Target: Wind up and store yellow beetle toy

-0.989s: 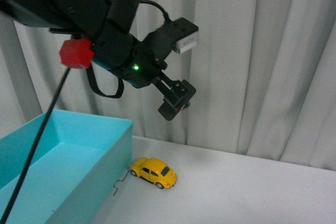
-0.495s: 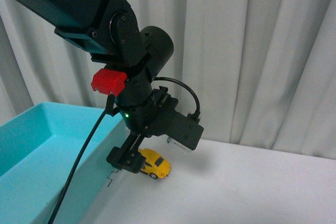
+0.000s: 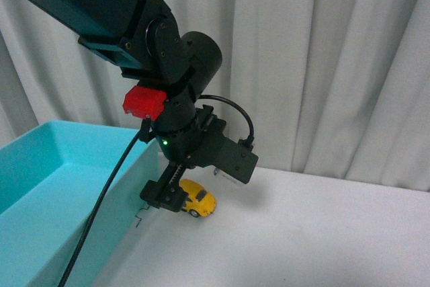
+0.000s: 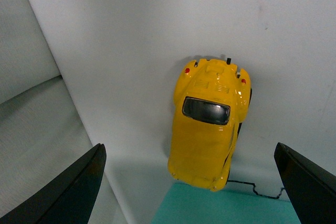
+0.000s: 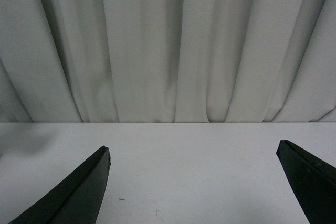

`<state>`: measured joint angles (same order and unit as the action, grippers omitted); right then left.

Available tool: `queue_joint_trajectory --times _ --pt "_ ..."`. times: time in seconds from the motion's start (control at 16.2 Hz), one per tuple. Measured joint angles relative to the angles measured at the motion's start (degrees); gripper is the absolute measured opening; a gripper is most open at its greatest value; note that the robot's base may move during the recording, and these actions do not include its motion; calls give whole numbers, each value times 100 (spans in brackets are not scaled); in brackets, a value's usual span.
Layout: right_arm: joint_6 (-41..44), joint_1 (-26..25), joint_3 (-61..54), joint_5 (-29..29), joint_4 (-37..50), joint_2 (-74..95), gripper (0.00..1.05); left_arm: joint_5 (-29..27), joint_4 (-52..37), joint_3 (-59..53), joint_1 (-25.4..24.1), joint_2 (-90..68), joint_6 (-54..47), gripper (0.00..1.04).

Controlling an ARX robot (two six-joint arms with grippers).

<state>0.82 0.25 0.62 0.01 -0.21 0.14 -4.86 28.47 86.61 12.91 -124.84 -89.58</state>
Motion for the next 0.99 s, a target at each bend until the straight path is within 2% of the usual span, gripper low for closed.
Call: queue_joint_trajectory --times 0.8,0.87,0.99 --pt "0 0 0 0 0 0 98 -57 11 195 -107 -433 243 98" --pt "0 0 0 0 0 0 98 -79 46 203 -138 -448 280 97" --pt "2 0 0 0 0 0 98 -92 -39 221 -175 -490 330 85"
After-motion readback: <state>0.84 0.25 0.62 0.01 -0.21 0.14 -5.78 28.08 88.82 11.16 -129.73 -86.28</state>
